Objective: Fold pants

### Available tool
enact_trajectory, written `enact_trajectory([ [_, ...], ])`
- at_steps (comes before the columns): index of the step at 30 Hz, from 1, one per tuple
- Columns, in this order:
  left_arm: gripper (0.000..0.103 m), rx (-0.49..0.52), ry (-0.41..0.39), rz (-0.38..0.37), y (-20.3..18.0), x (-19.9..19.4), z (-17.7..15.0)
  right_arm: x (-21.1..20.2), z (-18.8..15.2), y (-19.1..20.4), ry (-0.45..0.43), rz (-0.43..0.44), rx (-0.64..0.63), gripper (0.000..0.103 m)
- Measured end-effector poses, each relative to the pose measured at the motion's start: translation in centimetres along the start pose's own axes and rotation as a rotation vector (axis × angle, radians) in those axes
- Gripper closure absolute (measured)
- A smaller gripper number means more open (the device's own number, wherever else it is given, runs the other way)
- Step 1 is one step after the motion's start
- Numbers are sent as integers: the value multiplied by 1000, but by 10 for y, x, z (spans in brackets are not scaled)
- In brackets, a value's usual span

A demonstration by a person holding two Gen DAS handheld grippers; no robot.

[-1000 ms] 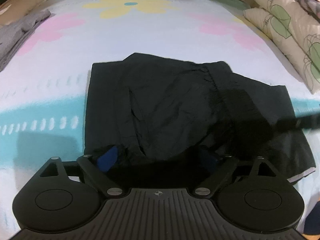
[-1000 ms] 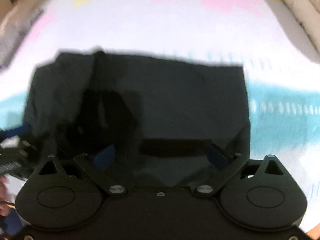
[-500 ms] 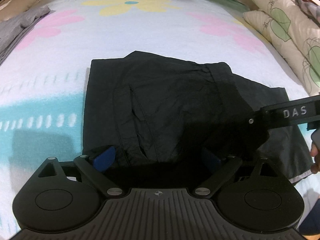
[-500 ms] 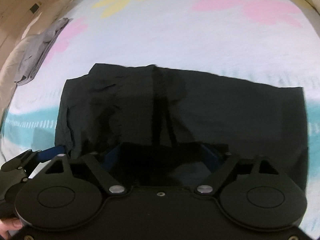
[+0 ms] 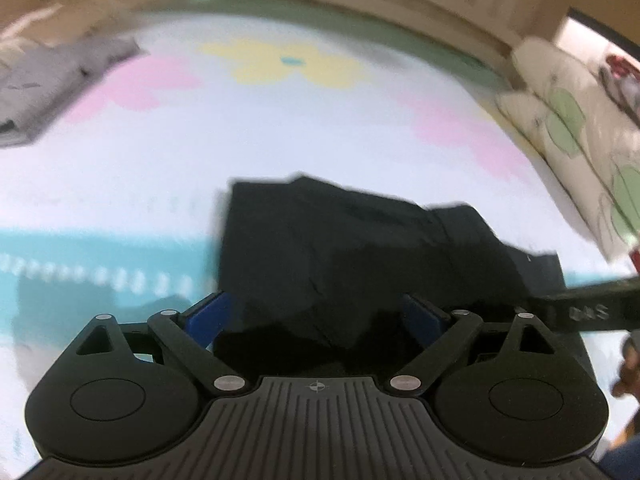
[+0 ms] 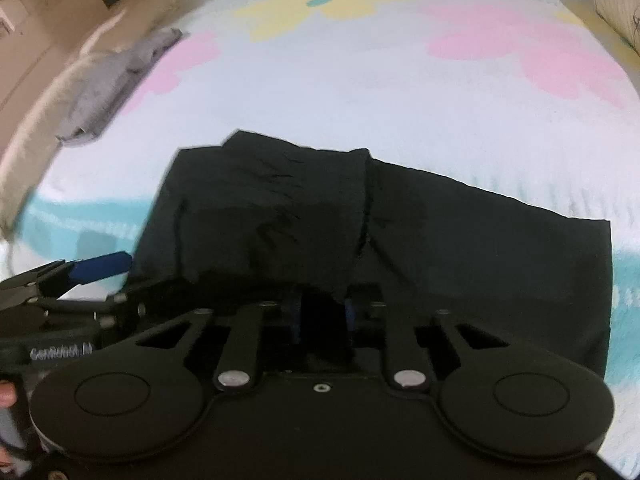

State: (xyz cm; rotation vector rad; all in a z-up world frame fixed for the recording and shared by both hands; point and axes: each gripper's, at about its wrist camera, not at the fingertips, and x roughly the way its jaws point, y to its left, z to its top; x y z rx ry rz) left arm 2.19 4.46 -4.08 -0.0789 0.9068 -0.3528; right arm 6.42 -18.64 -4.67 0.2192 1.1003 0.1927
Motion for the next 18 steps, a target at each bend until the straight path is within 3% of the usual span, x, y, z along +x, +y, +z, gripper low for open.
enact_trajectory([
  [9,11,-5,-43,20,-4,-11,8,-49,-10,-16,-81,35,53,83],
  [13,11,57,-42,7,-25,-8,6,-71,-23,-48,-106,-29,126,83],
  [18,11,153,-9,-23,-55,1,-3,-69,-41,-93,-43,-138,243,83],
])
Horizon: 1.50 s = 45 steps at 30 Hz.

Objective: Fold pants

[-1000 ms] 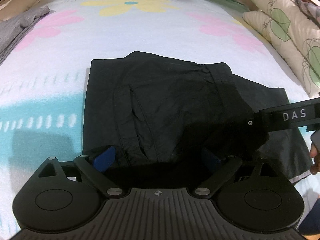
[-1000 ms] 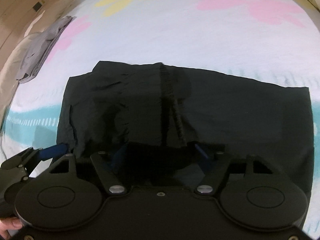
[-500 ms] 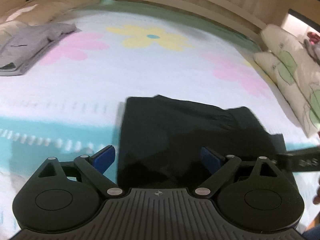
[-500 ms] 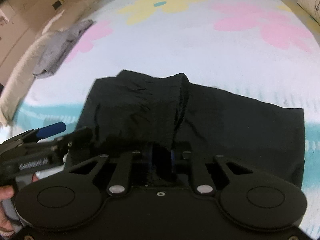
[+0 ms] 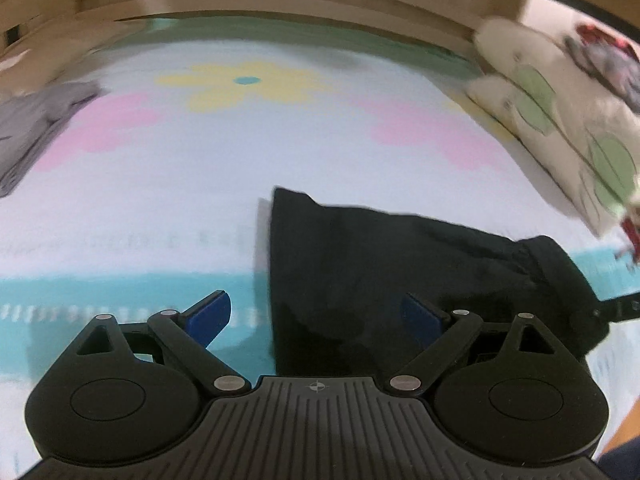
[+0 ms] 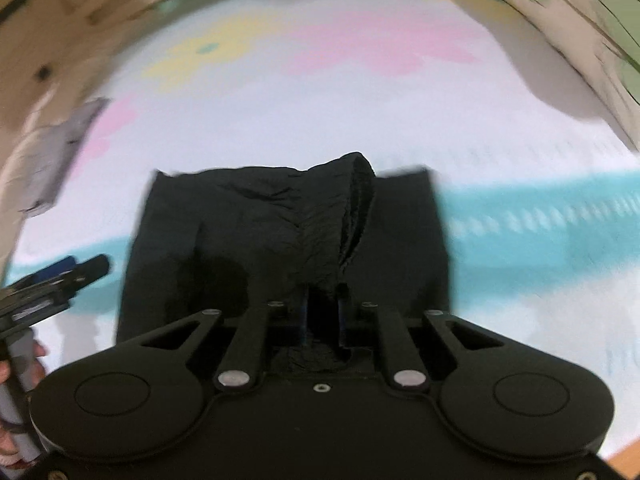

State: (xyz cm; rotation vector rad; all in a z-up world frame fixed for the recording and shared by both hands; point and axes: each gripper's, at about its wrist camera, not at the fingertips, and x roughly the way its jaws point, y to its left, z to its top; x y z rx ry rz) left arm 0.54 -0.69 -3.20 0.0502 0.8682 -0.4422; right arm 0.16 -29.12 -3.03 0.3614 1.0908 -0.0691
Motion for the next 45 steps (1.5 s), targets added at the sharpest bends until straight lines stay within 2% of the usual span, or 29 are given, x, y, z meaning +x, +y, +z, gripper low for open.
enact_trajectory([
  [3,11,83,33,-10,-18,9,-7,12,-7,-11,34,-34,9,83],
  [6,10,179,117,21,-29,29,-18,25,-12,-14,55,-59,0,79],
  [7,10,200,164,45,-31,38,-24,27,-12,-15,57,-69,-4,74],
  [8,8,198,200,52,-28,47,-30,30,-13,-15,60,-84,-10,67],
  [9,7,169,203,41,-24,51,-32,33,-12,-14,67,-95,-11,64],
  [11,5,68,227,1,-9,55,-31,39,-12,-20,88,-119,10,55],
  [13,7,32,234,-6,-3,53,-25,39,-9,-21,89,-136,33,53],
  [16,10,15,153,38,-2,34,-20,28,-7,-21,44,-162,32,48],
  [18,10,40,75,49,-7,22,-17,13,-6,-17,-55,-219,24,42],
  [19,10,58,43,56,-12,18,-14,5,-5,-16,-112,-233,20,32],
  [20,10,82,20,67,-17,17,-13,1,-5,-15,-144,-231,22,28],
  [23,10,124,18,78,-32,27,-9,0,-2,-10,-192,-192,47,28],
  [27,10,130,35,80,-44,41,-8,22,3,0,-120,-153,55,28],
  [31,9,131,112,121,-44,64,-6,52,3,10,-39,-202,17,28],
  [33,8,101,153,117,-40,76,-9,67,3,9,6,-226,22,23],
  [35,4,74,155,108,-35,78,-9,75,1,9,27,-240,36,8],
  [37,4,67,162,104,-34,79,-8,78,1,12,35,-269,37,1],
  [45,1,-4,177,126,-33,84,-2,82,6,4,69,-247,94,0],
])
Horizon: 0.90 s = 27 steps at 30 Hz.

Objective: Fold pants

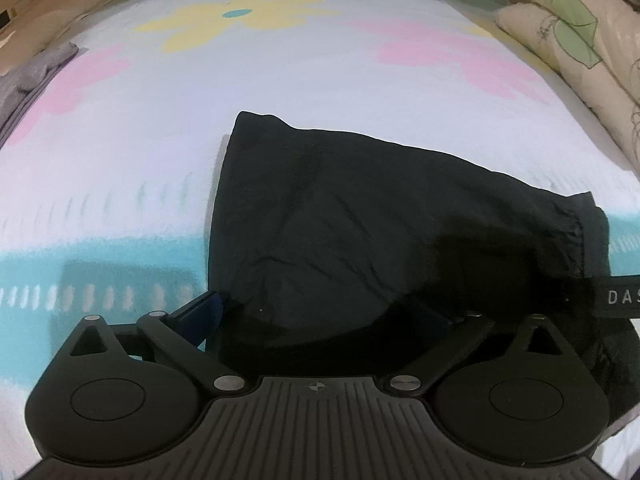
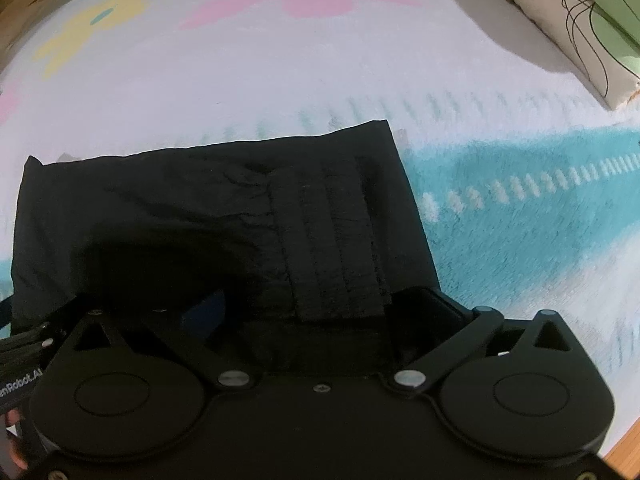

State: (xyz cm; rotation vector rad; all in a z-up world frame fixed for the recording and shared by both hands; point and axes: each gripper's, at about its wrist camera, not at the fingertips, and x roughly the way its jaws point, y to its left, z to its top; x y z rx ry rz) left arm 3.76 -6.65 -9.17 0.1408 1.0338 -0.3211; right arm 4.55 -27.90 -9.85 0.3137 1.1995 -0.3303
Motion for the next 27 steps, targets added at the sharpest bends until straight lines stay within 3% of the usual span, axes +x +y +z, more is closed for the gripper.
enact_trajectory([
  [6,1,-53,13,-12,6,0,4,1,-2,-2,-8,7,2,0],
  [17,1,-16,71,-5,4,8,15,-9,-19,6,-64,-1,-5,0],
  [22,0,-42,63,-28,8,14,18,-14,-34,4,-98,-2,-16,0],
  [27,0,-95,32,0,6,15,18,-14,-47,6,-130,-4,-31,0],
])
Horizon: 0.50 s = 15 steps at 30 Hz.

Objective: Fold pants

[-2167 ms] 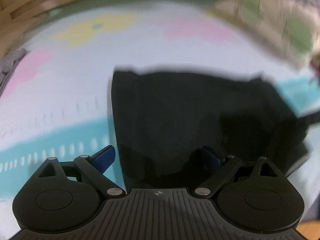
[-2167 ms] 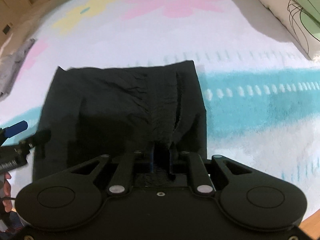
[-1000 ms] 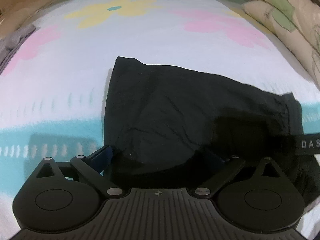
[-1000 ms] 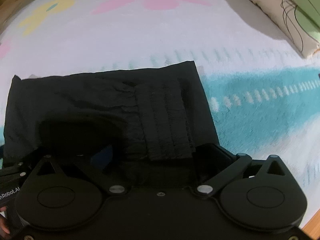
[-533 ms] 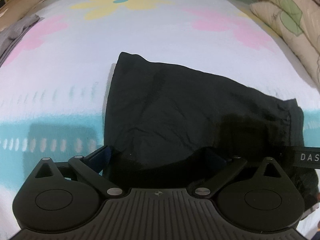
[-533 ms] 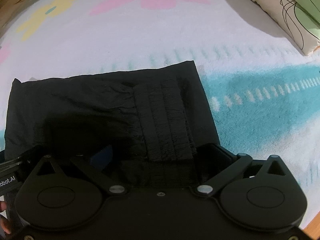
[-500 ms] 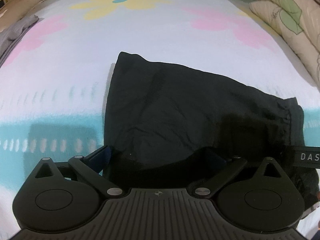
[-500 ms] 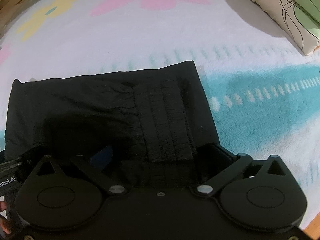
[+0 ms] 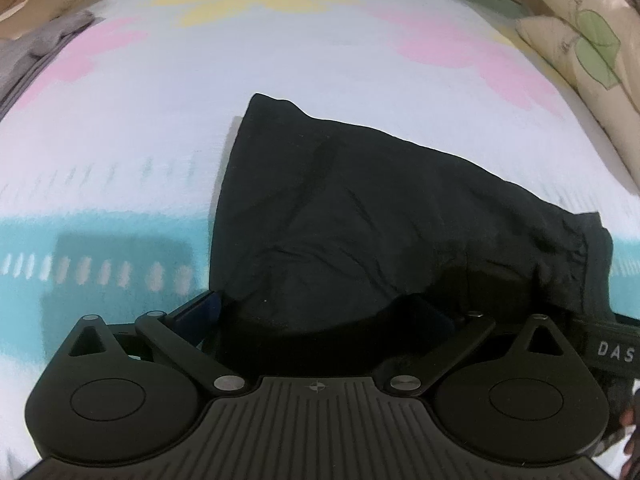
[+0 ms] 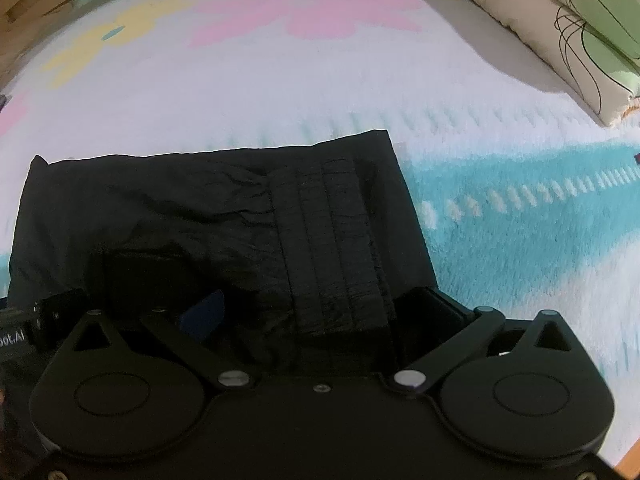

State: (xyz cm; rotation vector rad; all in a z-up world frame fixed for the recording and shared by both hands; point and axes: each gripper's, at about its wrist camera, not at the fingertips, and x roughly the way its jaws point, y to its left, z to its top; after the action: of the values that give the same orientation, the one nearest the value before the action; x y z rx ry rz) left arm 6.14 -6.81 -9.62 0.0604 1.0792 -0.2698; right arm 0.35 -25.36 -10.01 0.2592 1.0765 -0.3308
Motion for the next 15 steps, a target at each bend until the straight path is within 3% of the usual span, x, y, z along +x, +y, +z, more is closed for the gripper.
enact_trajectory([
  [4,1,8,-20,-15,1,-5,-3,-5,-3,3,-23,4,-9,0],
  [15,3,41,38,-82,36,-30,-30,-15,-19,-19,-22,64,-96,0],
])
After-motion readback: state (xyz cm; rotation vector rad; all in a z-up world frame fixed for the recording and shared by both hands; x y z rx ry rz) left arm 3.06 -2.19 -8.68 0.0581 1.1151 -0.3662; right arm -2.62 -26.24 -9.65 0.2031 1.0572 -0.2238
